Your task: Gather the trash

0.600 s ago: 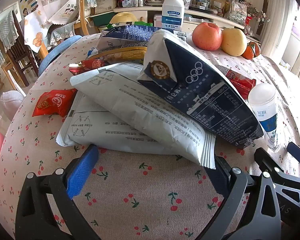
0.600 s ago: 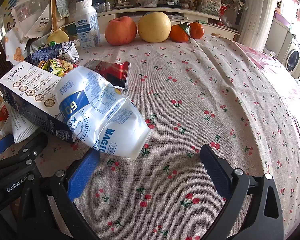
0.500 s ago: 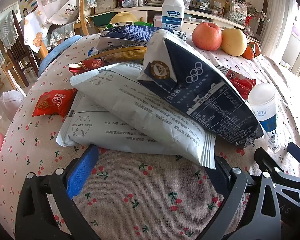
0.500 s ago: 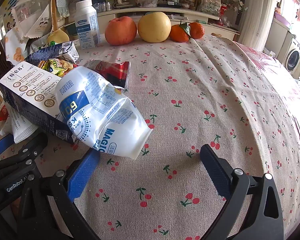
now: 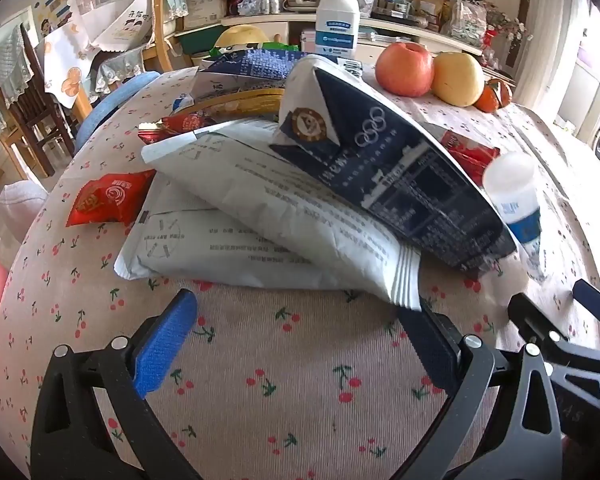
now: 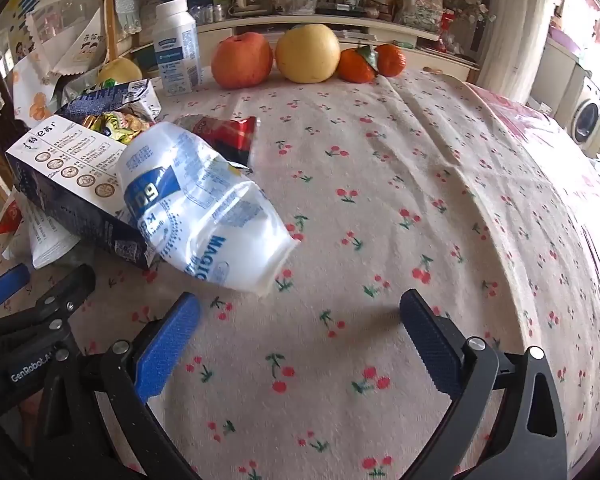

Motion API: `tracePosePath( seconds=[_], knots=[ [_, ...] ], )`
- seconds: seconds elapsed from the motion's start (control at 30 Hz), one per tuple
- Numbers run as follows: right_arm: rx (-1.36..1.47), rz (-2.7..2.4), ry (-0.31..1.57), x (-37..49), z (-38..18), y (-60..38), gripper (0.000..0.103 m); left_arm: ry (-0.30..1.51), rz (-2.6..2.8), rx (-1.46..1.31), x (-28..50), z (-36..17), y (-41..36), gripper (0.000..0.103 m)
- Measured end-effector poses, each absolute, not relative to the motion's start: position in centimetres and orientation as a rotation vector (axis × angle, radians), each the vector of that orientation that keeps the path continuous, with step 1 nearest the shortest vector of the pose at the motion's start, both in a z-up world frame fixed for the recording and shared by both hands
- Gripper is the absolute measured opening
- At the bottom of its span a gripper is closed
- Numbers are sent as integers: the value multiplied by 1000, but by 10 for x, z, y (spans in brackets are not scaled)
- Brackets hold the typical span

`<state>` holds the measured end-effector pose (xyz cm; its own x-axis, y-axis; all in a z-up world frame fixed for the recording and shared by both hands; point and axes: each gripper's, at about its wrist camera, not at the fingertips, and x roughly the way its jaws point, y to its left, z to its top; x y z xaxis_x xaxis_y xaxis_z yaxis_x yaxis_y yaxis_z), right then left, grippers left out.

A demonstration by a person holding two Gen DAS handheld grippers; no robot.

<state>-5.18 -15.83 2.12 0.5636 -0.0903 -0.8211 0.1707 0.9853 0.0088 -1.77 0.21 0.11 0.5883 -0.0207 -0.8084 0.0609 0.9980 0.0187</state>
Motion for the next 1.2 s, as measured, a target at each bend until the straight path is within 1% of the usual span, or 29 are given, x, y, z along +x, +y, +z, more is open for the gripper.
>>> tracePosePath(
  seconds=[0.2, 0.3, 0.53, 0.73, 1.0, 1.2],
  knots=[
    [87, -197, 879, -78, 35, -165, 99, 908, -55, -47, -26, 6, 19, 99],
    [85, -198, 833, -92, 45, -164, 99, 850, -44, -73, -35, 14, 27, 99],
    [34, -208, 618, -131, 81, -148, 99, 668, -27, -7, -69, 54, 28, 99],
    [33, -209, 481, -165, 103, -137, 99, 606, -43, -5, -95, 75, 36, 99],
    [-1, -197, 363, -209, 123, -116, 99, 521, -32, -26, -128, 93, 52, 99],
    [-8, -207, 334, -228, 128, -107, 99, 453, -24, -35, -150, 106, 65, 99]
  ],
)
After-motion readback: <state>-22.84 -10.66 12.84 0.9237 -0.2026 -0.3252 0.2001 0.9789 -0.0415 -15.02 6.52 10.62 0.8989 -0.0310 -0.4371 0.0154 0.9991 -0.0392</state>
